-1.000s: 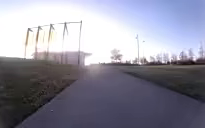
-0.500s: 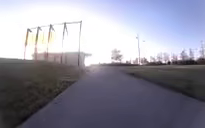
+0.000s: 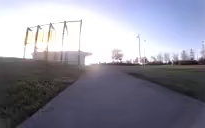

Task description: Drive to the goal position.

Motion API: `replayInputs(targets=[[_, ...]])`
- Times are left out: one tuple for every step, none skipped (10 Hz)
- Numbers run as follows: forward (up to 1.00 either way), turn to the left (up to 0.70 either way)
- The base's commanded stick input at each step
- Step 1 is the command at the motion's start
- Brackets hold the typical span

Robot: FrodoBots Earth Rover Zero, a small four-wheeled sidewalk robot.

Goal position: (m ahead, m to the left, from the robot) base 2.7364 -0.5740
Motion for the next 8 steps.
replayInputs(targets=[[0.50,0.00],[0.50,0.00],[0.50,0.00],[0.50,0.00],[0.50,0.00],[0.50,0.00],[0.50,0.00],[0.50,0.00]])
